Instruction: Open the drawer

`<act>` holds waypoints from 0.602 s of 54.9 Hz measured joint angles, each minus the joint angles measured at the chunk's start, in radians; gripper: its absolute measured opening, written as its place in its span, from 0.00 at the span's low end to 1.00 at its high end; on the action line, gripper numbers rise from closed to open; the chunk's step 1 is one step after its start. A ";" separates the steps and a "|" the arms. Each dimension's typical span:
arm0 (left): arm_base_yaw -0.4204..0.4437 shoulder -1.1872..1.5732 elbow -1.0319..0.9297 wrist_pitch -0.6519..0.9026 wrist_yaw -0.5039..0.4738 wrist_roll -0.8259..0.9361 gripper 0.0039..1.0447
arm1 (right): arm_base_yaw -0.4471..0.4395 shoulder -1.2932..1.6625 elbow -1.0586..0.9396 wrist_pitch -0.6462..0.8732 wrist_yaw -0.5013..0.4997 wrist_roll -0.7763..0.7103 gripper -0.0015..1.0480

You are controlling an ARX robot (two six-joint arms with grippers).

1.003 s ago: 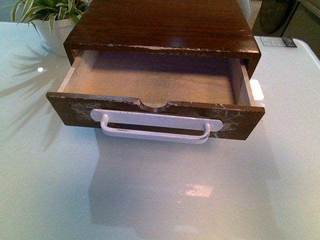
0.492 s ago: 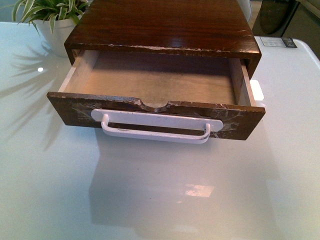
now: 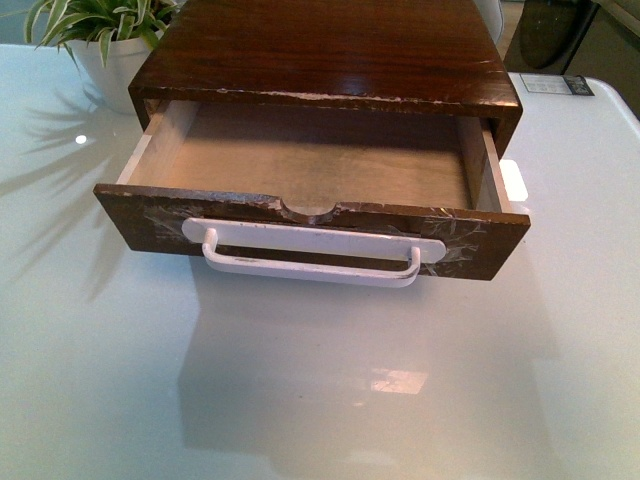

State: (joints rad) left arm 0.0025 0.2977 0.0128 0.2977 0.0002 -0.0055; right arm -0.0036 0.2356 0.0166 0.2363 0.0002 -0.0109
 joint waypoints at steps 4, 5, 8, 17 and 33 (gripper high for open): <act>0.000 -0.029 0.000 -0.027 0.000 0.000 0.02 | 0.000 -0.023 0.000 -0.021 0.000 0.000 0.02; 0.000 -0.038 0.000 -0.037 0.000 0.000 0.02 | 0.000 -0.029 0.000 -0.029 0.000 0.000 0.02; 0.000 -0.061 0.000 -0.061 0.000 0.000 0.02 | 0.000 -0.048 0.000 -0.049 0.000 0.000 0.02; 0.000 -0.105 0.000 -0.106 0.000 0.000 0.02 | 0.000 -0.205 0.000 -0.225 0.000 0.000 0.02; 0.000 -0.291 0.001 -0.295 0.000 0.001 0.02 | 0.000 -0.230 0.000 -0.235 0.000 0.000 0.02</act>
State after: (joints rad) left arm 0.0025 0.0063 0.0135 0.0025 0.0002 -0.0044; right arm -0.0036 0.0055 0.0166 0.0013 0.0002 -0.0105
